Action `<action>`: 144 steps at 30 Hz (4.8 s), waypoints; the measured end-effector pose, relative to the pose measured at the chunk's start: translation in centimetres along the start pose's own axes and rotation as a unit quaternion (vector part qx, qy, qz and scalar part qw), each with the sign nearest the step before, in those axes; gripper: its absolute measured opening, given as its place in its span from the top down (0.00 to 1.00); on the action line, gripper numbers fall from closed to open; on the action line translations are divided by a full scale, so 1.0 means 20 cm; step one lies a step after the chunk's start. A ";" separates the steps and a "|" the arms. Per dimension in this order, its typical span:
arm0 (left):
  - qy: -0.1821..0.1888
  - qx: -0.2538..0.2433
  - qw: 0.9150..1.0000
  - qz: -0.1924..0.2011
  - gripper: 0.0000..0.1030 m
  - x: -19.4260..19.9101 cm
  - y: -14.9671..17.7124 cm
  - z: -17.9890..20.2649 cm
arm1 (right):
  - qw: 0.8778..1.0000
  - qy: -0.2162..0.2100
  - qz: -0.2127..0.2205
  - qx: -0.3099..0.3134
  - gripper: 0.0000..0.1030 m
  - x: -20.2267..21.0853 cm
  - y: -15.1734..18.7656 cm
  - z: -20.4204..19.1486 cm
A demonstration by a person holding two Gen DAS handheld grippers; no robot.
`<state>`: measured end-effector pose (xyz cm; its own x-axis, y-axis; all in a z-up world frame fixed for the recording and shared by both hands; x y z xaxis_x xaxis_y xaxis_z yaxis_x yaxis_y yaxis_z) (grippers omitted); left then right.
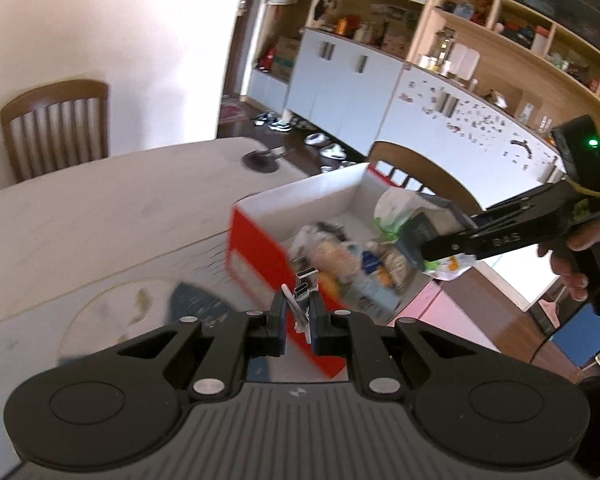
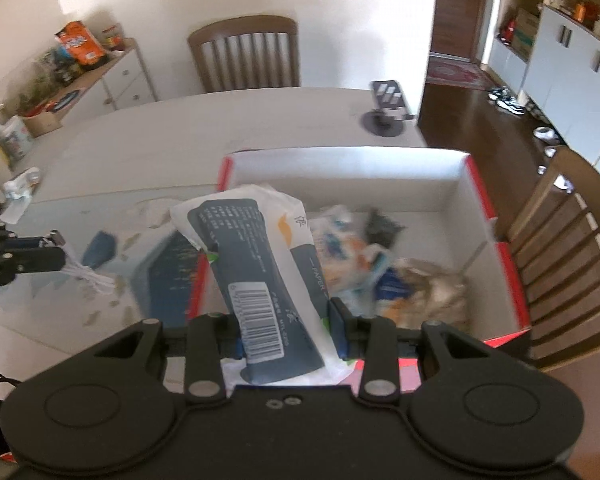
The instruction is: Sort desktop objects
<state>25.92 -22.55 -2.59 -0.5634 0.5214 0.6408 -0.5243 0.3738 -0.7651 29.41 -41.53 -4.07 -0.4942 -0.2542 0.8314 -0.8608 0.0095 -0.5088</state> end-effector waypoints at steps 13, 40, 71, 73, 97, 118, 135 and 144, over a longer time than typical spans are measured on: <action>0.060 -0.046 0.996 -0.041 0.90 -0.38 -0.19 0.28 | 0.999 0.048 0.025 0.009 0.64 -0.03 -0.17 0.30; 0.093 -0.081 0.979 -0.163 0.90 -0.86 -0.05 0.35 | 0.994 0.089 -0.022 0.053 0.64 -0.52 -0.33 0.47; 0.103 -0.099 0.971 -0.190 0.90 -0.99 -0.01 0.39 | 0.996 0.067 -0.031 0.047 0.52 -0.58 -0.29 0.48; 0.100 -0.100 0.972 -0.189 0.90 -0.98 -0.01 0.39 | 0.996 0.067 -0.029 0.048 0.39 -0.56 -0.29 0.48; 0.075 -0.091 0.984 -0.132 0.42 -0.75 -0.06 0.37 | 0.999 0.038 0.021 0.016 0.33 -0.25 -0.22 0.44; 0.037 -0.054 0.994 -0.086 0.00 -0.56 -0.05 0.29 | 0.997 0.019 0.074 -0.018 0.29 -0.03 -0.08 0.30; 0.002 -0.032 0.997 -0.067 0.00 -0.34 0.00 0.27 | 0.992 0.026 0.110 -0.064 0.29 0.13 0.10 0.19; -0.003 -0.041 0.997 -0.059 0.00 -0.24 0.03 0.30 | 0.989 0.028 0.118 -0.080 0.29 0.18 0.18 0.13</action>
<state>24.43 -29.43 -5.77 -0.5046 0.4662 0.7266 -0.5336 0.4932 -0.6870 24.75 -44.96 -3.48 -0.6864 -0.1719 0.7066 -0.7261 0.2164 -0.6527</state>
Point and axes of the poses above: each gripper's, at about its wrist camera, not at the fingertips, and x roughly against the way its jaws point, z to its right, y to its underside, the point moved 9 cm from there along -x, roughly the way its jaws point, and after that the axes turned 13 degrees about -x, right-handed, at the moved point
